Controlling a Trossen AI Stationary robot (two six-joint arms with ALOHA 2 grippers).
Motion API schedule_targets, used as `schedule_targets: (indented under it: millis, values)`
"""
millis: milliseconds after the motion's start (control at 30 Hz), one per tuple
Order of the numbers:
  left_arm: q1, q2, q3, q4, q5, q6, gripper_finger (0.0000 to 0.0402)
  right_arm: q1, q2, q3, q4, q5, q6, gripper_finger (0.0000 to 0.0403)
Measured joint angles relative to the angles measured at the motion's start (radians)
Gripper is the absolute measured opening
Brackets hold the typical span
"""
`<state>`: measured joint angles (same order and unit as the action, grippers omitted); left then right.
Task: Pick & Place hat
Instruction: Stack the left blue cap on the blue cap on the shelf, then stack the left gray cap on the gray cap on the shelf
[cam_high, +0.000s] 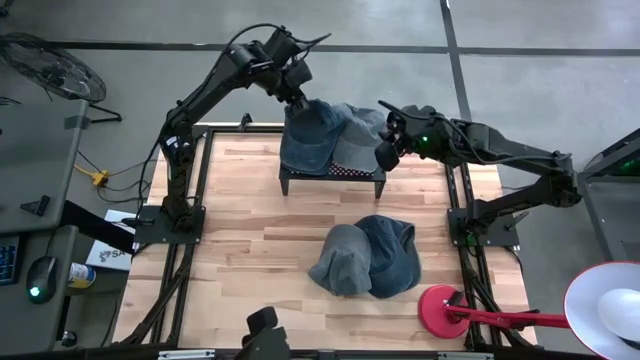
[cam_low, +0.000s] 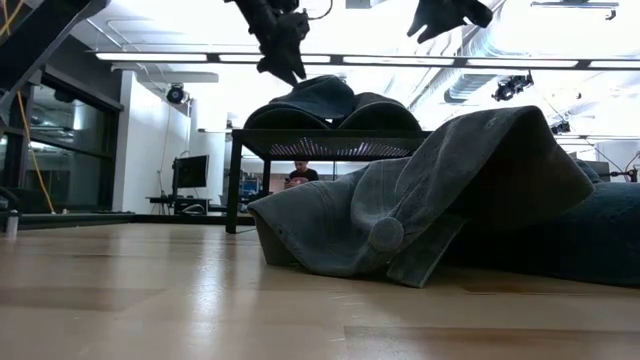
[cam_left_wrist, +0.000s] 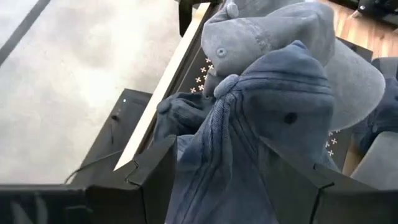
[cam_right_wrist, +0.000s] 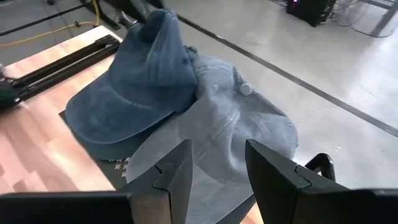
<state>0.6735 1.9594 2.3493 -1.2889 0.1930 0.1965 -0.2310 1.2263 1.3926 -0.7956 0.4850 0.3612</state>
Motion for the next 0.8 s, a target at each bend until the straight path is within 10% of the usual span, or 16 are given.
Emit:
schedule_targets:
  millis: [800]
  values:
    - [-0.106,-0.199,0.007,-0.062,-0.125,-0.276,0.0216,0.0,-0.093,0.0,-0.073,-0.147,-0.133,0.014]
